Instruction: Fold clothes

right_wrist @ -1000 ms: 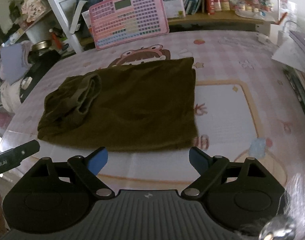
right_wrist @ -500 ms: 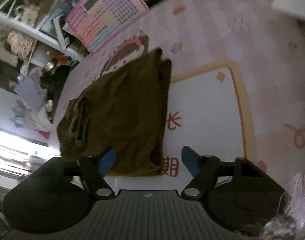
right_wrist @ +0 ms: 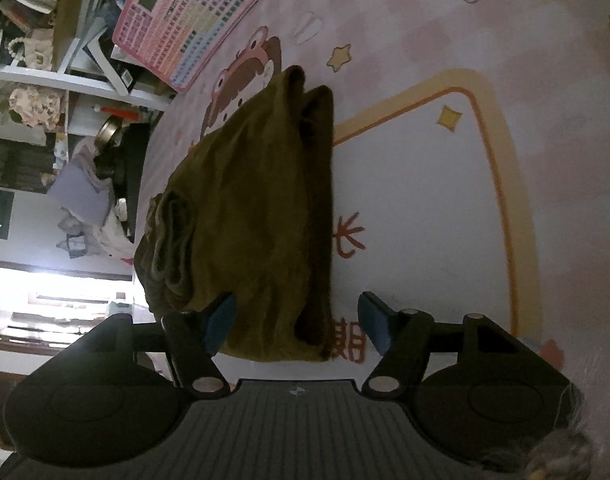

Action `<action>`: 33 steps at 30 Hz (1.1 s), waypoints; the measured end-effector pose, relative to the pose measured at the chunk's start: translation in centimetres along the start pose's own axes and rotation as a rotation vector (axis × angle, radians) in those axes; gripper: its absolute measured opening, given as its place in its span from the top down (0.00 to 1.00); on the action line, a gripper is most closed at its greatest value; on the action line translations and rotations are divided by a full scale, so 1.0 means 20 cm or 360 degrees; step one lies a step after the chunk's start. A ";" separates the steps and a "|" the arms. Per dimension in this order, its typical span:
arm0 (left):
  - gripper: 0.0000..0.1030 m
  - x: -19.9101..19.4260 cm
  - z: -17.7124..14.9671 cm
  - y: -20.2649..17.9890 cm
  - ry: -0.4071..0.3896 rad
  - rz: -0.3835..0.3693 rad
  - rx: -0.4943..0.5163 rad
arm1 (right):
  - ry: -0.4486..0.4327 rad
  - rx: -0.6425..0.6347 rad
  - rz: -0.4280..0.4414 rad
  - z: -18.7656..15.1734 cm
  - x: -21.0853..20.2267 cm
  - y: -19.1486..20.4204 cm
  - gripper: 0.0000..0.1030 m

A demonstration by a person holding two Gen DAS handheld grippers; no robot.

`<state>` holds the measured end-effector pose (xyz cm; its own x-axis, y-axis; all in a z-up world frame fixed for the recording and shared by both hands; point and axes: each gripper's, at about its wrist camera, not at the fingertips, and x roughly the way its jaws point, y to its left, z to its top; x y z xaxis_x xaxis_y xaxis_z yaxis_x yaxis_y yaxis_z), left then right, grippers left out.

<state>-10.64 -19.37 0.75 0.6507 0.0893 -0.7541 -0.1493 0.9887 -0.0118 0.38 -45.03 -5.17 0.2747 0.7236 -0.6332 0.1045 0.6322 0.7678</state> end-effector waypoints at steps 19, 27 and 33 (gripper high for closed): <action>0.39 0.26 -0.08 -0.58 -0.0135 0.0013 0.1305 | 0.0076 -0.0077 0.0172 0.11 0.05 0.15 0.92; 0.44 0.30 -0.13 -0.67 -0.0172 -0.0006 0.1416 | 0.0069 -0.0066 0.0168 0.12 0.05 0.14 0.92; 0.89 0.25 -0.09 -0.64 -0.0230 -0.0040 0.1318 | 0.0031 0.0027 0.0115 0.15 0.03 0.10 0.38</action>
<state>-6.92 -31.80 -4.02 0.7440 0.0248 -0.6677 0.4244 0.7543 0.5009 3.56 -44.09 -3.81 0.2634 0.7724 -0.5779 0.1013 0.5736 0.8128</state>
